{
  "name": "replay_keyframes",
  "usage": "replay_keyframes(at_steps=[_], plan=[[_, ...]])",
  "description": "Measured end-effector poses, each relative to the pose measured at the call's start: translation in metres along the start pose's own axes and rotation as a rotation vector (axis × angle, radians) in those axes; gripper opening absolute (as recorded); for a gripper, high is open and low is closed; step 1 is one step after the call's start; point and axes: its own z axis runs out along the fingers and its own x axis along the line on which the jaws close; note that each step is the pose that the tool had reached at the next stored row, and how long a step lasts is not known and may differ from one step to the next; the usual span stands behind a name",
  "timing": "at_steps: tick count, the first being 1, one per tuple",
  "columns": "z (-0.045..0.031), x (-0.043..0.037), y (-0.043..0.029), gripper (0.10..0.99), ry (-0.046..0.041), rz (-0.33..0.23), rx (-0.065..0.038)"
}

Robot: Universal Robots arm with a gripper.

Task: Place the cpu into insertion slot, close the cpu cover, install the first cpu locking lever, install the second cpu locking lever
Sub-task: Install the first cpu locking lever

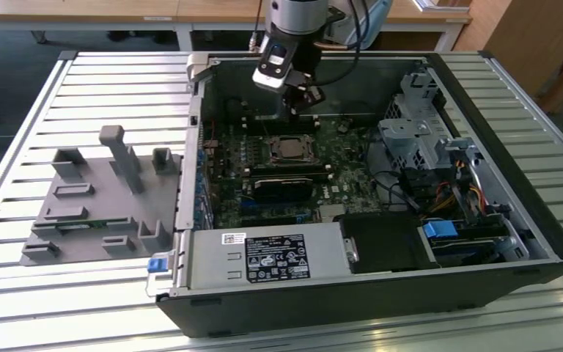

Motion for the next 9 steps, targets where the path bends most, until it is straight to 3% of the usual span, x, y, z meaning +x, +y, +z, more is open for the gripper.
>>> replay_keyframes(at_steps=[4, 9], plan=[[0.0, 0.0002, -0.0003, 0.106, 0.0012, -0.026, 0.0], [0.0002, 0.0002, -0.0003, 0.106, 0.0048, -0.111, 0.0]])
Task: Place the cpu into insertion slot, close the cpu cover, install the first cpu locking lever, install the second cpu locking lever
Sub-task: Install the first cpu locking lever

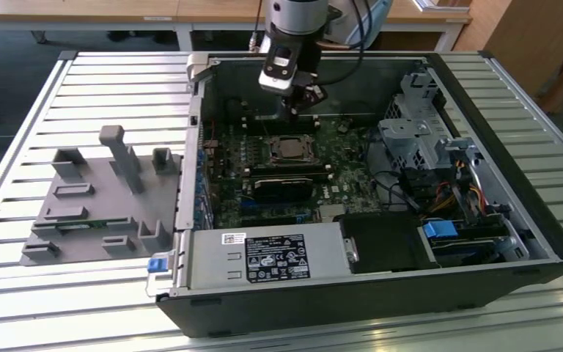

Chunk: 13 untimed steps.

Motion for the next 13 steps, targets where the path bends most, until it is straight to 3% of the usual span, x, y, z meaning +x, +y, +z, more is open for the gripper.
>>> replay_keyframes(at_steps=[7, 13], plan=[[0.0002, 0.0, 0.0, 0.106, 0.0063, -0.125, 0.001], [0.0001, 0.0001, 0.0001, 0.106, 0.0332, -0.19, 0.015]])
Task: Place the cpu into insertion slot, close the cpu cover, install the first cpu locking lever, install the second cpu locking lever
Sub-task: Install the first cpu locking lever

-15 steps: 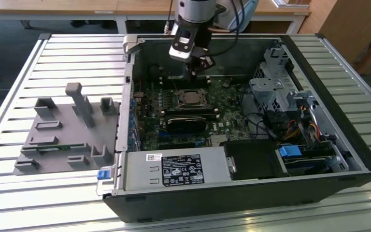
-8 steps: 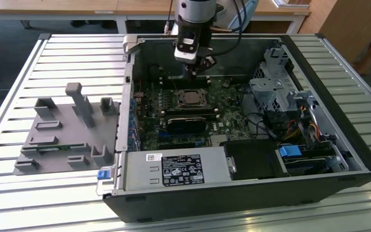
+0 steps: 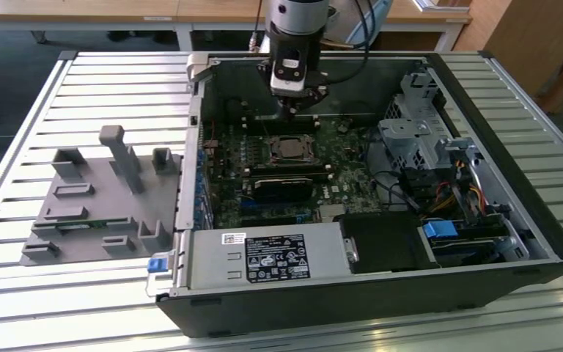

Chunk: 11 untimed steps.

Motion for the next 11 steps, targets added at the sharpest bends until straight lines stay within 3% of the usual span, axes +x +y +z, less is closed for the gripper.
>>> replay_keyframes(at_steps=[11], plan=[[0.0003, 0.0, -0.0001, 0.106, 0.0065, -0.199, 0.005]])
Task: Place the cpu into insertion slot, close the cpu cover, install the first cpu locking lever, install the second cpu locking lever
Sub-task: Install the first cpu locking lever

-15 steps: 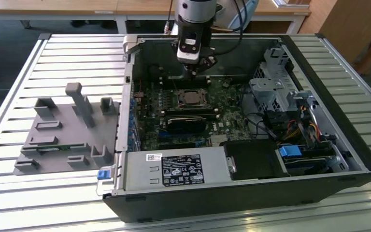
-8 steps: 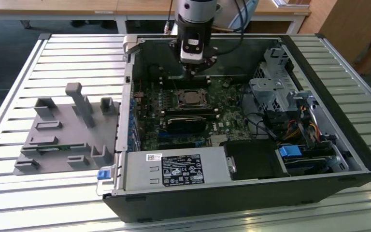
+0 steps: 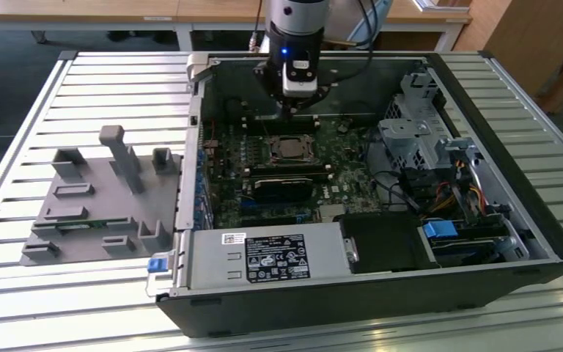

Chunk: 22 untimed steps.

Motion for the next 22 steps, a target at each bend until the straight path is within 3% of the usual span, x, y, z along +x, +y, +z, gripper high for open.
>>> replay_keyframes(at_steps=[22], plan=[[0.0003, 0.0, 0.0, 0.106, 0.0114, -0.389, 0.01]])
